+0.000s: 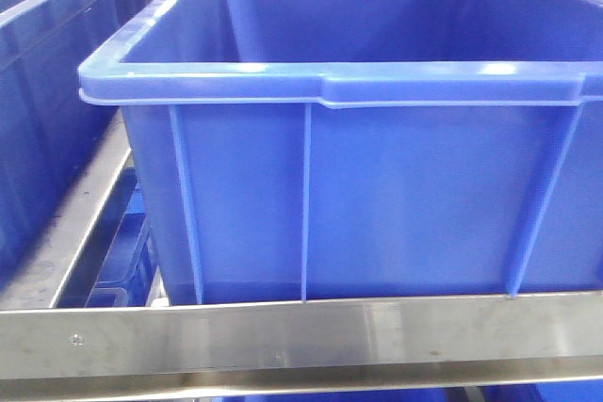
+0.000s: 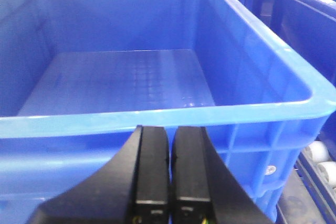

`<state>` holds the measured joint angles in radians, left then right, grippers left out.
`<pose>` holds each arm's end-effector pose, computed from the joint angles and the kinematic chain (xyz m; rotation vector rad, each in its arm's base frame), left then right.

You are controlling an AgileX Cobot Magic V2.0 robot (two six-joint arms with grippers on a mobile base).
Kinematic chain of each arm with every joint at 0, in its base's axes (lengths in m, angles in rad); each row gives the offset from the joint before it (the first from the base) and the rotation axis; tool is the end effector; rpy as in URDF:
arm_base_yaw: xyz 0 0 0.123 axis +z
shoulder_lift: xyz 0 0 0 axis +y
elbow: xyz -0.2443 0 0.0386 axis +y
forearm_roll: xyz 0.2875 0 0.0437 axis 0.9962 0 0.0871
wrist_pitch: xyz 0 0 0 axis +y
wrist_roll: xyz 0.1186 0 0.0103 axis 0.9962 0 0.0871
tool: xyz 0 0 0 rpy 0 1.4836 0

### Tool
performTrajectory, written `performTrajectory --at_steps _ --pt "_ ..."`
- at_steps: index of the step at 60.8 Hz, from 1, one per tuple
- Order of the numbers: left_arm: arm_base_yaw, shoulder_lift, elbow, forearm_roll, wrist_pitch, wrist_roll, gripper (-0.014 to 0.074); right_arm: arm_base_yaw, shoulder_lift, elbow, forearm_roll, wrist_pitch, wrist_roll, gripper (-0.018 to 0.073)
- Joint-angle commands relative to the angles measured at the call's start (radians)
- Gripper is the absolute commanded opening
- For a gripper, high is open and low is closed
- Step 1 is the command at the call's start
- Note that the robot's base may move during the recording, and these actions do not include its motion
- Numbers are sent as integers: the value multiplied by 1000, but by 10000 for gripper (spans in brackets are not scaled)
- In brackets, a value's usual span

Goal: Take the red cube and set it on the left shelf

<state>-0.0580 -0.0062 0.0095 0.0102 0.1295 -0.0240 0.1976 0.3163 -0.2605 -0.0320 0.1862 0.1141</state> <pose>0.1618 -0.0092 0.1973 0.0346 1.6163 -0.0544 0.1834 0.0360 0.2449 -0.0950 1.7271 0.2018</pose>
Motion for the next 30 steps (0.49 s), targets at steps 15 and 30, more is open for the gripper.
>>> performTrajectory --at_steps 15,30 --pt "-5 -15 23 -4 -90 -1 102 -194 -210 204 74 -238 -59 50" --pt "-5 -15 23 -4 -90 -1 102 -227 -344 273 76 -204 -65 50"
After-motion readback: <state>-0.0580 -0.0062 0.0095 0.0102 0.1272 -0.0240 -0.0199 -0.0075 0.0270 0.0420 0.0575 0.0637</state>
